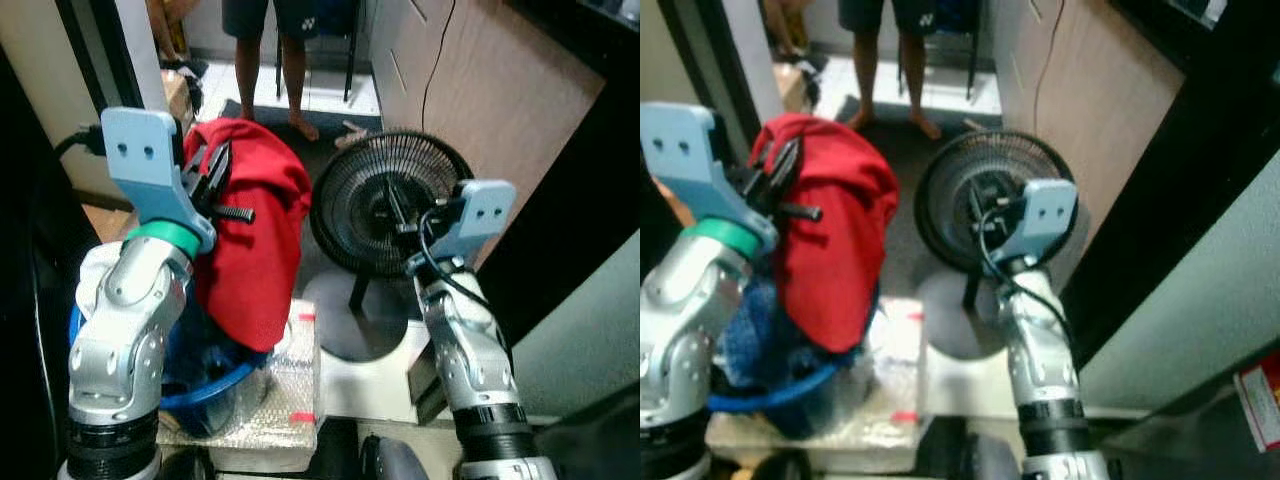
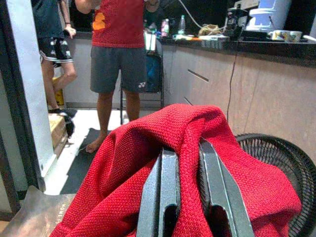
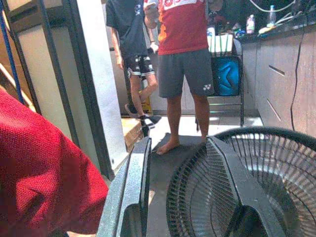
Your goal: Clothes washing
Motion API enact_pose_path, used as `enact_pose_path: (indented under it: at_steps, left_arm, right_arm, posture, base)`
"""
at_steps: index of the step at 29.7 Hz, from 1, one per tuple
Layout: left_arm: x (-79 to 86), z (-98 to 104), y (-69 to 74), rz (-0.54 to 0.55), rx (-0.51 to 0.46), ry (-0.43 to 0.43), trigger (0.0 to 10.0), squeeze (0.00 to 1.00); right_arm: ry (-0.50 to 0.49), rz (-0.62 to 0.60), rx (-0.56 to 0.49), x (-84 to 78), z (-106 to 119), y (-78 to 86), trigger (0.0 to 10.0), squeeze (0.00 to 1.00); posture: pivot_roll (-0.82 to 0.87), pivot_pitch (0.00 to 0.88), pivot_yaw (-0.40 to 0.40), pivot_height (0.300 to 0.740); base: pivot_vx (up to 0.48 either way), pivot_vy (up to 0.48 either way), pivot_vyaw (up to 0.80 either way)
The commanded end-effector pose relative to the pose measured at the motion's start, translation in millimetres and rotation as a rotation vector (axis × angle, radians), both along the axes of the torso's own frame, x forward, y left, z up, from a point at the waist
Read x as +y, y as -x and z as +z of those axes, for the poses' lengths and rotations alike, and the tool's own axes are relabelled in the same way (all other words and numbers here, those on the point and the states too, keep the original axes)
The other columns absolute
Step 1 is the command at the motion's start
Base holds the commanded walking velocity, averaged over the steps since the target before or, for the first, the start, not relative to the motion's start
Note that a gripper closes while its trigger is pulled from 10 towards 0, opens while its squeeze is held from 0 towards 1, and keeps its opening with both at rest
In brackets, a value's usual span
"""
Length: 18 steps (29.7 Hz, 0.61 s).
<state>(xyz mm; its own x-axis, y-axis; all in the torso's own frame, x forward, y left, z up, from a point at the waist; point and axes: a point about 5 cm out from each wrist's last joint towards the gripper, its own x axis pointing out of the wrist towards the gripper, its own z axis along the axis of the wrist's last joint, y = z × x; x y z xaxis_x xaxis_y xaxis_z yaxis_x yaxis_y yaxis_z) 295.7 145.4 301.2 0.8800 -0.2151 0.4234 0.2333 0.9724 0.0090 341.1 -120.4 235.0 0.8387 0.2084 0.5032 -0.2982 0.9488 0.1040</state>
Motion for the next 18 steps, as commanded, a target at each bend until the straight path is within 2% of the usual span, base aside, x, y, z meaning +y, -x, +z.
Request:
enact_pose_path:
  at_steps: [1,18]
  left_arm:
    - [0.2,1.6,2.7,0.006,-0.024,-0.008,10.0,0.0]
    - [-0.1,1.6,3.1,0.008,-0.023,-0.007,10.0,0.0]
  right_arm:
    - [-0.012,-0.007,0.008,-2.3,-1.3,1.1,10.0,0.0]
    - [-0.015,-0.015,0.01,-2.9,-1.6,0.8,10.0,0.0]
  posture:
    - [0.1,0.039,-0.041,0.64]
    - [0.1,0.044,-0.041,0.695]
  base:
    - [0.0,0.0,0.0]
    - [0.0,0.0,0.0]
